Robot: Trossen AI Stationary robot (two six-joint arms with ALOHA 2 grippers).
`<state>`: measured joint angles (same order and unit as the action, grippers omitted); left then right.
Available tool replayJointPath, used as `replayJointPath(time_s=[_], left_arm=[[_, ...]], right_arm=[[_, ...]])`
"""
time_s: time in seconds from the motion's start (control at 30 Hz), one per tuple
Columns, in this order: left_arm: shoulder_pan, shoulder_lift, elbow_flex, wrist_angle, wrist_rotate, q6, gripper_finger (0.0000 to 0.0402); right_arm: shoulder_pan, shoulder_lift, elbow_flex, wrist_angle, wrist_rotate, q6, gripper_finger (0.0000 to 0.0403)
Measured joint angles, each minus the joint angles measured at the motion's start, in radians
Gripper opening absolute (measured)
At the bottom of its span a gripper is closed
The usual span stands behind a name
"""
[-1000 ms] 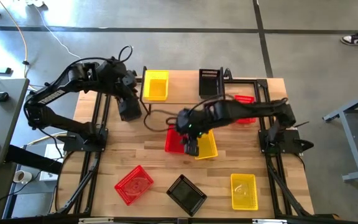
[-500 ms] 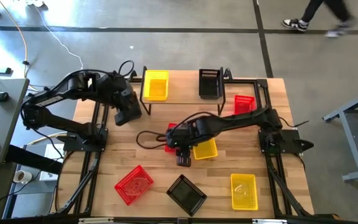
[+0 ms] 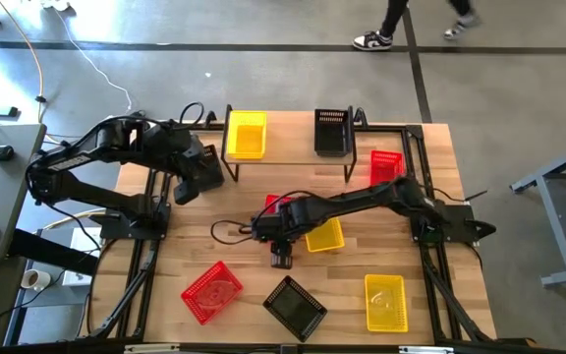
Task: Stack baskets on shelf by color
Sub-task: Put the middle red bin on the shelf
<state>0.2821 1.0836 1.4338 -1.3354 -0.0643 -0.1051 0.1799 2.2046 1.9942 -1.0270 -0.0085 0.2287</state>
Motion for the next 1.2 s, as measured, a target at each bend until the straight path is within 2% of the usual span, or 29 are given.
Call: replayJointPath(time_s=[0.6, 0.7, 0.9, 1.2], left_arm=[[-0.004, -0.010, 0.000, 0.000, -0.003, 0.003, 0.0129], [-0.004, -0.010, 0.000, 0.000, -0.003, 0.004, 0.0129], [-0.004, -0.010, 0.000, 0.000, -0.003, 0.013, 0.0129], [-0.004, -0.009, 0.000, 0.000, -0.003, 0.012, 0.0129]], right_arm=[[0.000, 0.112, 0.000, -0.017, 0.032, 0.070, 0.0140], [0.002, 0.112, 0.001, -0.019, 0.033, 0.070, 0.0112], [0.005, 0.113, 0.000, -0.058, 0.025, 0.068, 0.0012], [0.009, 0.059, 0.000, -0.074, 0.005, 0.044, 0.0004]])
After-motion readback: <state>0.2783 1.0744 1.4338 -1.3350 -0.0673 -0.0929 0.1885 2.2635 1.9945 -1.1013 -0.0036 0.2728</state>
